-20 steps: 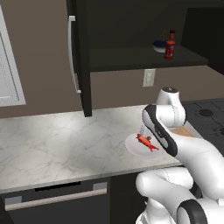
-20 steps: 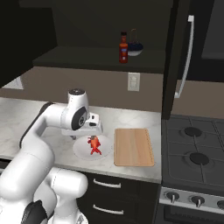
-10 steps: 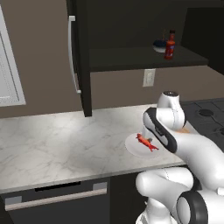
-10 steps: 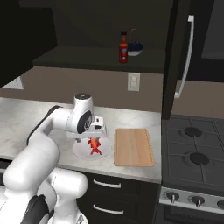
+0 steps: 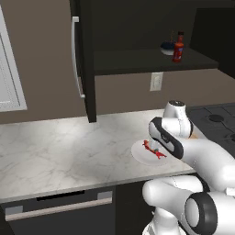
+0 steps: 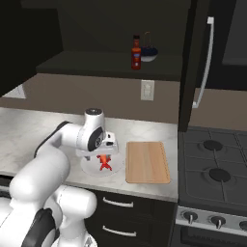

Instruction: Pick the fish from the plate and place it on the cutting board. Then pick the condiment bottle from the cabinet and place it next to the cutting board.

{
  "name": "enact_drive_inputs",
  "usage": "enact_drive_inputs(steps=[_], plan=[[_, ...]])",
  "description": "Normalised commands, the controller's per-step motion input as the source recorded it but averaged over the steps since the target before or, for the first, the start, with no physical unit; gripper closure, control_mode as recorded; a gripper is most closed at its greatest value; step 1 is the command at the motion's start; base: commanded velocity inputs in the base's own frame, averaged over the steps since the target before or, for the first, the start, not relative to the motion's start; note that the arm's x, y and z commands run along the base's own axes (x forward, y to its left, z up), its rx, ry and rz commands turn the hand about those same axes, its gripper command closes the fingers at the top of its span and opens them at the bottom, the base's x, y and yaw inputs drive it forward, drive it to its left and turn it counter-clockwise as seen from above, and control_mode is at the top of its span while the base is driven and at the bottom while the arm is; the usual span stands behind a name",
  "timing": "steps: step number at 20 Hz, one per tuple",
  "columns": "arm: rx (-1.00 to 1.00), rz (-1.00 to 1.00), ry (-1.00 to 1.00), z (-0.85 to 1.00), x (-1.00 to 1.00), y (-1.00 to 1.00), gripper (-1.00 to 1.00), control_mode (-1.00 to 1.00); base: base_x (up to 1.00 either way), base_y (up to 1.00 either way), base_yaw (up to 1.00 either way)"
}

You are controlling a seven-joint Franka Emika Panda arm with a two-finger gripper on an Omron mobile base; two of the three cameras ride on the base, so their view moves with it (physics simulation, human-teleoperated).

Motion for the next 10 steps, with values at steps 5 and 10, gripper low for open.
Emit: enact_drive_inputs(steps=[5, 10], plan=[[0.00, 0.05, 0.00, -0.22, 0.11, 0.00, -1.00, -1.00, 0.00, 0.00, 0.00], [0.00, 0.05, 0.00, -0.20, 0.15, 0.00, -1.00, -1.00, 0.00, 0.00, 0.00]])
